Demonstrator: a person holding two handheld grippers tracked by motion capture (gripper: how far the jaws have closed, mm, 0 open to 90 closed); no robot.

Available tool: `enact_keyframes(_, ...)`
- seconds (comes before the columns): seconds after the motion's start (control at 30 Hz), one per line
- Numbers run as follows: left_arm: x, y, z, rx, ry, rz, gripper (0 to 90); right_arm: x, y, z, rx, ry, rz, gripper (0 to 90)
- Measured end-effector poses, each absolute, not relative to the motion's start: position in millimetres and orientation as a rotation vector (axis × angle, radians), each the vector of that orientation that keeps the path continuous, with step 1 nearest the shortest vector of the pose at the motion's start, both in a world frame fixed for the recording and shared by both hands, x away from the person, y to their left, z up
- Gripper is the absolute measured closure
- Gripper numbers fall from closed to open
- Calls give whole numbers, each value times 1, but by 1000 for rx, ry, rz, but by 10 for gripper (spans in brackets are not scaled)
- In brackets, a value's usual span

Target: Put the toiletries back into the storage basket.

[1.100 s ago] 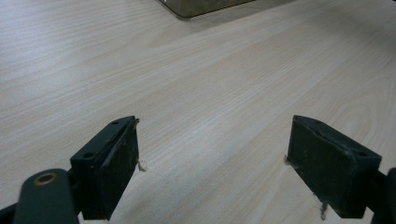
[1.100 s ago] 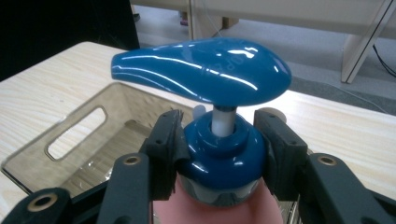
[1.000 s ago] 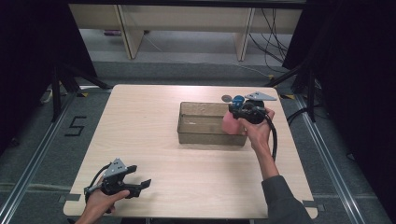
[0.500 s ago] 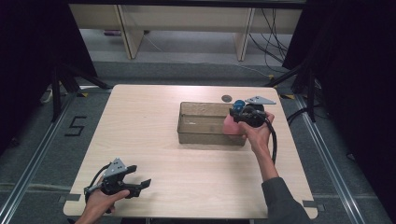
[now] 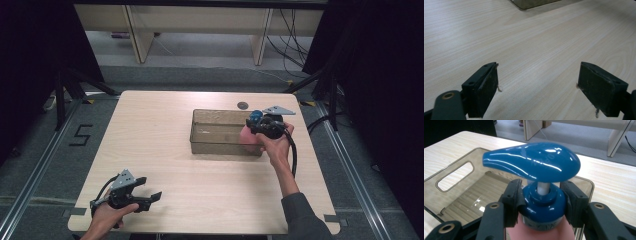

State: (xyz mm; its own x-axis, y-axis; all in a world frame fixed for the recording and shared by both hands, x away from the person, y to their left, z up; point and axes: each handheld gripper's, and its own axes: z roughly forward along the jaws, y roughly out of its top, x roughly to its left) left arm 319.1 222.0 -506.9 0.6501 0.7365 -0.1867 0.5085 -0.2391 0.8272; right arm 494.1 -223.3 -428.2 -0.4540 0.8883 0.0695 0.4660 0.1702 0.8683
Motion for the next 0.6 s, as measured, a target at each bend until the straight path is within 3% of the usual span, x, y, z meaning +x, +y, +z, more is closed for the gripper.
enact_keyframes(0.53,319,223,-507,1918,979,304,159,491,-223,-432,1235,1986,1222,522)
enact_keyframes(0.6,318,222,-507,1918,979,304,159,488,-221,-434,1261,1958,1239,456)
